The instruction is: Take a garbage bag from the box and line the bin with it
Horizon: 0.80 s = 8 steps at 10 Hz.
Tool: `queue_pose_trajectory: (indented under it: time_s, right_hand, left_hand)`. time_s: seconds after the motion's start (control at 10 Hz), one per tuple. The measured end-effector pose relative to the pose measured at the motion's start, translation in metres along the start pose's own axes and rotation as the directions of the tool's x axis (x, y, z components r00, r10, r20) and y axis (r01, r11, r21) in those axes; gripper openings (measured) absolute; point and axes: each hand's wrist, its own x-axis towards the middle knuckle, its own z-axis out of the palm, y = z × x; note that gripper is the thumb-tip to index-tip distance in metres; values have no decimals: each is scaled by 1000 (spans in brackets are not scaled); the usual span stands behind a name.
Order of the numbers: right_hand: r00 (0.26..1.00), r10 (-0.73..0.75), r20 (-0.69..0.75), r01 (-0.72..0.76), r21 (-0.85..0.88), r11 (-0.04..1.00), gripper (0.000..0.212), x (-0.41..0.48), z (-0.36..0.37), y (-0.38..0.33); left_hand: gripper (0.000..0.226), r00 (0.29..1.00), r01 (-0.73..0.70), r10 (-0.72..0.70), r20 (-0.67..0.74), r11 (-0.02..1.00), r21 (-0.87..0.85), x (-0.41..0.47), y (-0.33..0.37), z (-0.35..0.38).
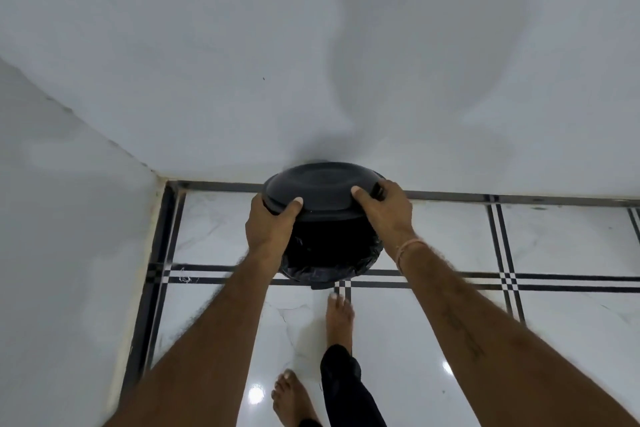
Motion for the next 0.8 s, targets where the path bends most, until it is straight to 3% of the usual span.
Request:
queue_pose_trajectory:
  time_s: [0.1,0.3,0.5,0.7,0.8]
  right_hand:
    - [1000,-29,4,29,-61,998,74,-17,11,25]
    - [996,-84,-13,82,-78,994,83,-33,49,108]
    - [987,-159,28,161,-160,974,87,-23,72,170]
    - [984,-163,71,174,-196,965,86,-25,59,170]
    - [968,-244,60,250,-137,959,77,-45,30,142]
  left_hand:
    - [66,998,-59,61,-26,997,59,-18,-22,5]
    - [84,986,-129,137,-99,988,87,-23,-106,39]
    - [87,963,-206,232,-137,962,182,-11,-175,70]
    - [90,969,-216,240,-61,938,270,-13,-177,58]
    - [84,950,-279,309,-54,912,301,-45,-137,30]
